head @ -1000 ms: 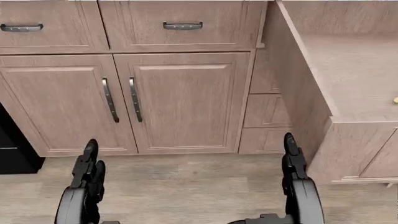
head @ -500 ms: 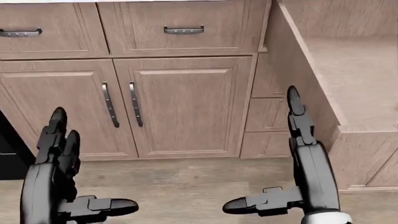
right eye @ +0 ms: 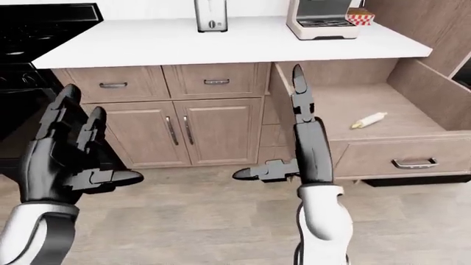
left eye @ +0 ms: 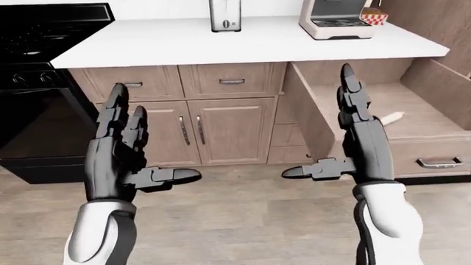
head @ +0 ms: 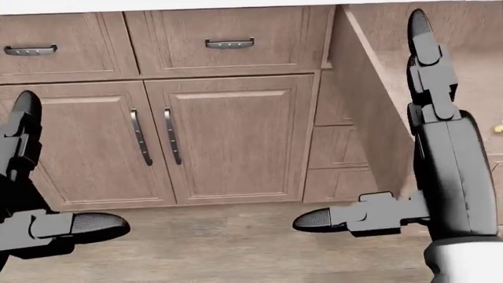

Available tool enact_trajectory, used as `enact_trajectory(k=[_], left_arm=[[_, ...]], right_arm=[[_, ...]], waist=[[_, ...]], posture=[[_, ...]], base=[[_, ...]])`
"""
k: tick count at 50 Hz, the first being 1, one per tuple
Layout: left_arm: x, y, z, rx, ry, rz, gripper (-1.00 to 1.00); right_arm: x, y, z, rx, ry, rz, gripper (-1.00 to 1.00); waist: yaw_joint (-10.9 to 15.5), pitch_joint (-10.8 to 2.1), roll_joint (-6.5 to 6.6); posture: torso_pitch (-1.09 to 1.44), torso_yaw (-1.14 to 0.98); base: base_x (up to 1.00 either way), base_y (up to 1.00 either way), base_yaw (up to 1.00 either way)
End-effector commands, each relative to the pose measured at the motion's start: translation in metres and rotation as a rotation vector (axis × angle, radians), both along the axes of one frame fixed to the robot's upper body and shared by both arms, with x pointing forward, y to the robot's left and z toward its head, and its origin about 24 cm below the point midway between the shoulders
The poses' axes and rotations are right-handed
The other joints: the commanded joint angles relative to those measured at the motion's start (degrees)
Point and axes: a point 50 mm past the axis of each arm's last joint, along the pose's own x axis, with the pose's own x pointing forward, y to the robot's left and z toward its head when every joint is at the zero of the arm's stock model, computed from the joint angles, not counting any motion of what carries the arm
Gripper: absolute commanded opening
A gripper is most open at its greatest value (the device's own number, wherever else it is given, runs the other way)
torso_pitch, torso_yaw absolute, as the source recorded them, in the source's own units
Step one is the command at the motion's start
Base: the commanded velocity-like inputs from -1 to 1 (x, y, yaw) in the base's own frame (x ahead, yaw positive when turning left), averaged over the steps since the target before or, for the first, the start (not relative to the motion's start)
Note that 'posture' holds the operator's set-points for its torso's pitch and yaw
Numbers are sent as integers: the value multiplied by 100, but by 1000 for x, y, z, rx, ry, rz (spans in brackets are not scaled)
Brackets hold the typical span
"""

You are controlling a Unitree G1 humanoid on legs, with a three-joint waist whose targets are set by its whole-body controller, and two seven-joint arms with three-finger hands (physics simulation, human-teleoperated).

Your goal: Close the right drawer.

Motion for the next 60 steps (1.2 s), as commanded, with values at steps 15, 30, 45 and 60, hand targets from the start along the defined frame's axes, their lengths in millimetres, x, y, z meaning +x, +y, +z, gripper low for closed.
enact_trajectory(k=[15, 30, 45, 60], left_arm=[[-8, -1, 57, -16, -151, -18, 100], [-25, 5, 106, -42, -255, -20, 100], [-36, 5, 122, -56, -290, -28, 100], [-41, 7, 127, -61, -304, -30, 100]], right_arm=[[2, 0, 54, -52, -121, -6, 100], [-9, 10, 85, -118, -189, -6, 100], [-12, 4, 88, -116, -199, -45, 100], [-14, 7, 92, -147, -206, -52, 100]], waist=[[-19, -31, 61], [-53, 62, 185], [-97, 87, 288], [-99, 94, 321]], posture=[[0, 0], [0, 0], [0, 0], [0, 0]], base=[[0, 0, 0], [0, 0, 0], [0, 0, 0], [0, 0, -5]])
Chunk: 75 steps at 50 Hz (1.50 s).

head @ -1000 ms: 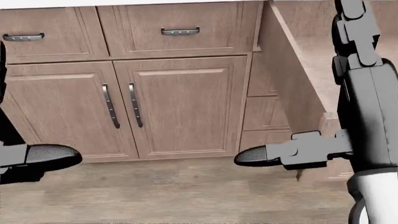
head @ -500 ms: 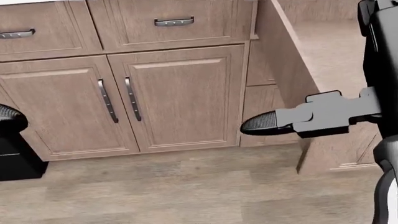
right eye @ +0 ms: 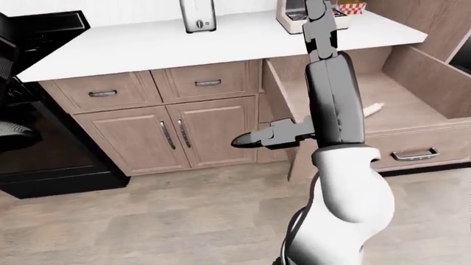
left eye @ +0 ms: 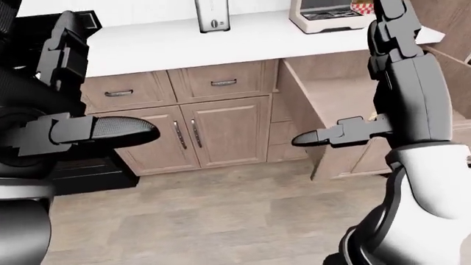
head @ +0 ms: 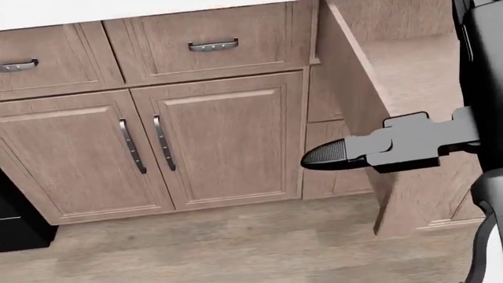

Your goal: Close the right drawer.

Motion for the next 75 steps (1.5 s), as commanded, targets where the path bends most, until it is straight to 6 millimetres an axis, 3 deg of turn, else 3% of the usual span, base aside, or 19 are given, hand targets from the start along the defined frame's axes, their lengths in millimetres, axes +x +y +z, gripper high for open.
enact_trajectory(k=[1, 14, 23, 27, 30, 36, 40, 42, 44, 45, 53, 56, 57, 59, 65, 67, 69, 70, 75], left_arm=[[-5, 3, 9, -13, -60, 12, 100], [-4, 3, 9, -20, -64, 13, 100], [-6, 3, 10, -21, -67, 12, 100], [-6, 4, 11, -21, -68, 13, 100], [-6, 4, 10, -22, -68, 14, 100], [-9, 5, 13, -27, -75, 13, 100], [-7, 5, 11, -27, -73, 13, 100], [-7, 5, 12, -28, -74, 13, 100], [-6, 5, 13, -28, -75, 12, 100], [-5, 5, 13, -27, -76, 11, 100], [-6, 5, 16, -28, -80, 8, 100], [-7, 5, 15, -28, -78, 8, 100], [-7, 5, 15, -28, -79, 9, 100], [-7, 5, 16, -28, -80, 9, 100], [-6, 6, 15, -30, -80, 9, 100], [-5, 5, 14, -29, -79, 10, 100], [-5, 6, 14, -30, -80, 9, 100], [-5, 6, 14, -30, -81, 10, 100], [-5, 6, 14, -30, -83, 9, 100]], right_arm=[[-7, 0, 9, -12, -71, -11, 100], [-7, -1, 10, -11, -74, -18, 100], [-7, -1, 10, -11, -75, -21, 100], [-8, 0, 11, -13, -76, -21, 100], [-8, 0, 11, -14, -76, -22, 100], [-9, 0, 13, -15, -78, -23, 100], [-10, -1, 13, -14, -81, -27, 100], [-10, -1, 14, -14, -82, -27, 100], [-10, -1, 15, -14, -83, -27, 100], [-10, -1, 15, -13, -83, -28, 100], [-11, -1, 15, -12, -84, -30, 100], [-11, -1, 16, -10, -85, -34, 100], [-11, -1, 16, -10, -86, -35, 100], [-11, -2, 16, -10, -87, -36, 100], [-11, -2, 16, -8, -87, -37, 100], [-11, -2, 16, -9, -88, -37, 100], [-11, -2, 16, -9, -88, -38, 100], [-11, -2, 16, -9, -89, -38, 100], [-12, -2, 17, -6, -92, -41, 100]], waist=[[-10, -100, 17], [-86, -31, 58], [-78, -51, -69], [-74, -42, 20], [-34, 31, 236], [-19, -52, 166], [25, -41, -63], [56, -109, -287], [14, -104, -229], [34, -85, -320], [42, 53, 28], [28, -69, 488], [78, -30, 308], [25, 6, 328], [-3, -44, 40], [16, -55, -131], [21, -152, -470], [-1, -141, -353], [28, -92, -211]], posture=[[0, 0], [0, 0], [0, 0], [0, 0], [0, 0], [0, 0], [0, 0], [0, 0], [0, 0], [0, 0], [0, 0], [0, 0], [0, 0], [0, 0], [0, 0], [0, 0], [0, 0], [0, 0], [0, 0]], base=[[0, 0, -24], [0, 0, -24], [0, 0, -24], [0, 0, -24], [0, 0, -24], [0, 0, -25], [0, 0, -28], [0, 0, -30], [0, 0, -31], [0, 0, -31], [0, 0, -31], [0, 0, -31], [0, 0, -31], [0, 0, -31], [0, 0, -32], [0, 0, -32], [0, 0, -32], [0, 0, -32], [0, 0, -32]])
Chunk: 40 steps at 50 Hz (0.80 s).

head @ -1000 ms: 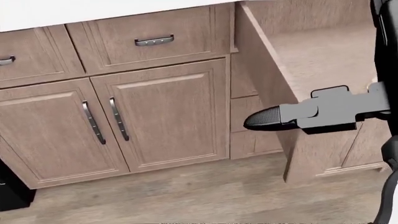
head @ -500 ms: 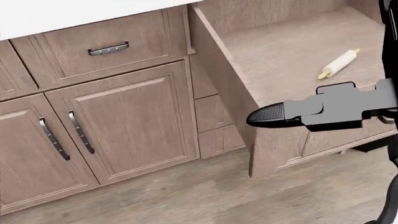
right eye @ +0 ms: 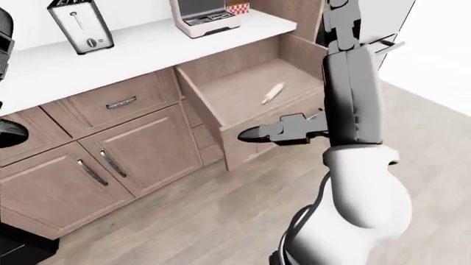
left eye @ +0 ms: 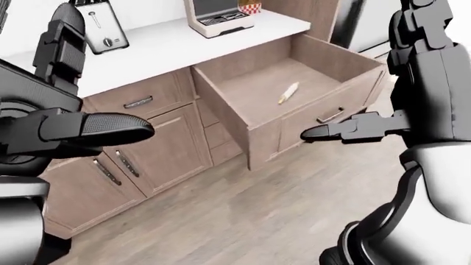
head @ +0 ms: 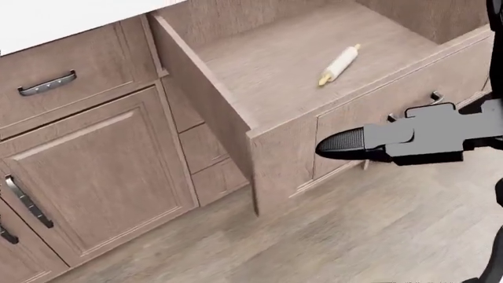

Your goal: Close the right drawer.

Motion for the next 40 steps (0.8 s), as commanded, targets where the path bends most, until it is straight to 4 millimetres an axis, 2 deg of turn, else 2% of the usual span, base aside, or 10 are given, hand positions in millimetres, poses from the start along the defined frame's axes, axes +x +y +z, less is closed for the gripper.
enact_trajectory(k=[1, 5, 8, 9, 17, 21, 22, 31, 34, 40], left_arm=[[-4, 5, 10, -22, -66, 33, 100], [-4, 5, 8, -22, -65, 33, 100], [-5, 5, 10, -23, -68, 32, 100], [-6, 5, 9, -23, -68, 32, 100], [-8, 6, 7, -24, -66, 32, 100], [-6, 6, 8, -25, -66, 32, 100], [-6, 6, 9, -25, -66, 31, 100], [-4, 7, 10, -26, -70, 30, 100], [-4, 6, 11, -25, -72, 29, 100], [-7, 6, 14, -25, -76, 28, 100]], right_arm=[[-6, 4, 9, -25, -64, 17, 100], [-6, 4, 10, -24, -68, 13, 100], [-8, 3, 11, -23, -71, 9, 100], [-8, 3, 11, -22, -71, 9, 100], [-9, 2, 12, -24, -76, 4, 100], [-8, 2, 12, -22, -73, 4, 100], [-9, 2, 12, -22, -75, 4, 100], [-9, 0, 13, -14, -83, -12, 100], [-10, 0, 13, -14, -83, -13, 100], [-10, -1, 13, -4, -80, -23, 100]], waist=[[28, -68, 2], [35, 3, 230], [0, -37, 626], [66, 5, 413], [-8, -44, 186], [29, -265, -354], [-16, -140, -167], [34, 18, 194], [9, -66, 624], [-19, -47, 372]], posture=[[0, 0], [0, 0], [0, 0], [0, 0], [0, 0], [0, 0], [0, 0], [0, 0], [0, 0], [0, 0]], base=[[0, 0, -33], [0, 0, -33], [0, 0, -33], [0, 0, -32], [0, 0, -36], [0, 0, -38], [0, 0, -38], [0, 0, -39], [0, 0, -39], [0, 0, -39]])
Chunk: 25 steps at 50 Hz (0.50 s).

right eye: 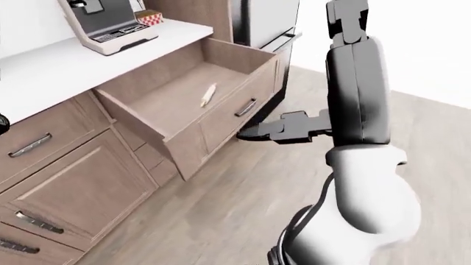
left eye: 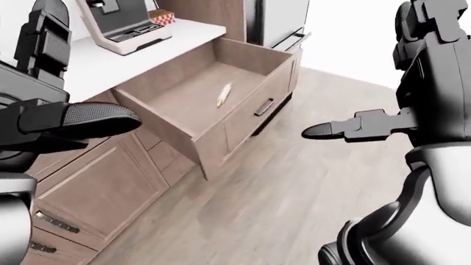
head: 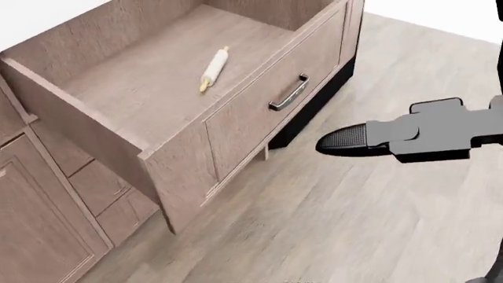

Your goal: Close the right drawer.

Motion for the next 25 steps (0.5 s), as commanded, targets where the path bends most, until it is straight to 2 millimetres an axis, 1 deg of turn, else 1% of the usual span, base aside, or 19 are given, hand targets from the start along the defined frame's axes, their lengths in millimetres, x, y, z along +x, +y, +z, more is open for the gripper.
enact_trajectory(k=[1, 3, 5, 6, 7, 8, 9, 10, 12, 15, 17, 18, 19, 20, 21, 22, 23, 24, 25], left_arm=[[-5, 2, 7, -11, -51, 1, 100], [-6, 1, 8, -10, -55, 3, 100], [-5, 1, 8, -10, -54, 2, 100], [-5, 2, 8, -11, -54, 2, 100], [-5, 2, 8, -11, -54, 2, 100], [-5, 2, 8, -10, -56, 2, 100], [-5, 2, 8, -11, -56, 0, 100], [-5, 2, 8, -11, -56, 1, 100], [-4, 2, 7, -11, -56, 2, 100], [-4, 2, 8, -11, -57, 0, 100], [-4, 2, 7, -10, -57, 1, 100], [-4, 2, 7, -11, -57, 1, 100], [-4, 2, 7, -11, -57, 1, 100], [-4, 2, 7, -11, -57, 1, 100], [-4, 2, 7, -11, -57, 1, 100], [-4, 2, 7, -11, -56, 1, 100], [-4, 2, 7, -11, -57, 1, 100], [-5, 2, 7, -11, -57, 1, 100], [-5, 2, 7, -11, -57, 0, 100]], right_arm=[[-5, -3, 6, 0, -54, -29, 100], [-5, -2, 7, -1, -56, -28, 100], [-6, -2, 7, -1, -57, -28, 100], [-6, -2, 7, -1, -57, -27, 100], [-6, -2, 8, -1, -57, -27, 100], [-5, -2, 7, -2, -56, -27, 100], [-5, -2, 7, -2, -56, -26, 100], [-5, -2, 7, -2, -56, -27, 100], [-5, -2, 7, -3, -56, -28, 100], [-5, -3, 8, -3, -57, -30, 100], [-6, -3, 8, -2, -58, -32, 100], [-6, -3, 8, -2, -57, -32, 100], [-5, -3, 7, -2, -57, -31, 100], [-5, -3, 7, -2, -57, -32, 100], [-6, -3, 7, -2, -57, -33, 100], [-6, -3, 7, -1, -57, -33, 100], [-6, -3, 7, -1, -57, -33, 100], [-6, -3, 7, -2, -57, -34, 100], [-6, -3, 7, -1, -58, -34, 100]], waist=[[-15, -90, 19], [-14, -82, -87], [13, -110, -264], [26, -138, -399], [16, -214, -611], [9, -199, -486], [16, -167, -506], [7, -188, -492], [3, -172, -391], [30, -63, -256], [37, -31, -147], [31, -27, -70], [21, -31, 35], [5, -62, 187], [1, -132, 405], [75, -48, 140], [26, -37, 229], [11, -51, 220], [9, -91, 176]], posture=[[0, 0], [0, 0], [0, 0], [0, 0], [0, 0], [0, 0], [0, 0], [0, 0], [0, 0], [0, 0], [0, 0], [0, 0], [0, 0], [0, 0], [0, 0], [0, 0], [0, 0], [0, 0], [0, 0]], base=[[0, 0, -38], [0, 0, -39], [0, 0, -39], [0, 0, -39], [0, 0, -40], [0, 0, -40], [0, 0, -39], [0, 0, -39], [0, 0, -39], [0, 0, -39], [0, 0, -39], [0, 0, -40], [0, 0, -39], [0, 0, -39], [0, 0, -39], [0, 0, -39], [0, 0, -39], [0, 0, -40], [0, 0, -39]])
